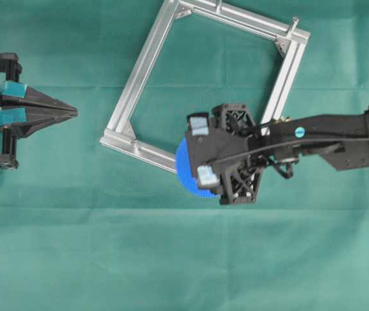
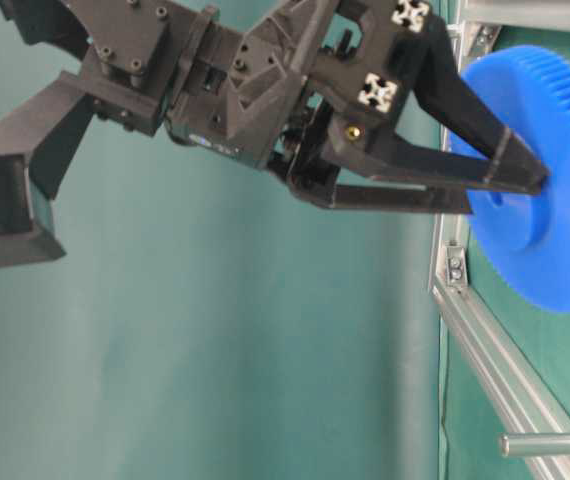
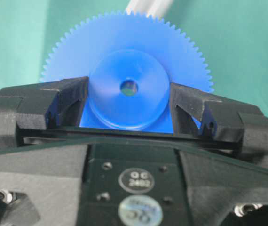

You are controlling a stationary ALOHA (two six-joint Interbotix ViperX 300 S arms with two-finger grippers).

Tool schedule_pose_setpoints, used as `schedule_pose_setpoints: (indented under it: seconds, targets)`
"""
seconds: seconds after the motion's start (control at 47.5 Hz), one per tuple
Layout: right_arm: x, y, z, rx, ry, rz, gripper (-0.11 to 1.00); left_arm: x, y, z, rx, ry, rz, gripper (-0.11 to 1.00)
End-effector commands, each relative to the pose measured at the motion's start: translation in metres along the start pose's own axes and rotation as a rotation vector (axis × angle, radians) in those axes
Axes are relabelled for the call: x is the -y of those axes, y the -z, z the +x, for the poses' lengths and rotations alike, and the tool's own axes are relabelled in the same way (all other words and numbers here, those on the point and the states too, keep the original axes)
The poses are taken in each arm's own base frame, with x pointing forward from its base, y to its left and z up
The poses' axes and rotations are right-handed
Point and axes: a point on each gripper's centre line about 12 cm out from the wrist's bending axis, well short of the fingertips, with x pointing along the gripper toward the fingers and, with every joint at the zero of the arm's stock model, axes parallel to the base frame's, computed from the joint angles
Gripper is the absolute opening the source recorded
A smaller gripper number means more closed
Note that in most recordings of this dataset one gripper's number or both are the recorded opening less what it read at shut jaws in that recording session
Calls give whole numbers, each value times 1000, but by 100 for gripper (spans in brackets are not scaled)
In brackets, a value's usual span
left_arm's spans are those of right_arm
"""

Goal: Find the location of the shaft and insert the gear.
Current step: 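Position the gear's center hole above the frame's corner shaft, then adjust the gear position to align its hole with the shaft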

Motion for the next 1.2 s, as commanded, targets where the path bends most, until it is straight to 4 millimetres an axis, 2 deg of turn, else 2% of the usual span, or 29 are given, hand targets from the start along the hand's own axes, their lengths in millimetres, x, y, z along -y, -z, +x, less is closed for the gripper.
schedule_pose_setpoints:
  seconds: [0.0, 0.295, 0.547, 0.737, 0.989, 1.179]
  targets:
    - [7, -1, -13, 29, 6, 9, 69, -1, -6, 2, 15, -3, -3, 1]
    - [10, 17, -21, 34, 4, 12, 69, -1, -6, 2, 14, -3, -5, 1]
    - [10, 20, -23, 64, -9, 61, 69, -1, -6, 2, 11, -3, -3, 1]
    - [-2, 21, -24, 67, -25, 72, 69, -1, -6, 2, 11, -3, -3, 1]
    - [-30, 25, -26, 68, -64, 69, 69, -1, -5, 2, 0, -3, -3, 1]
    - [-44, 26, -26, 73, -84, 68, 69, -1, -5, 2, 3, -3, -3, 1]
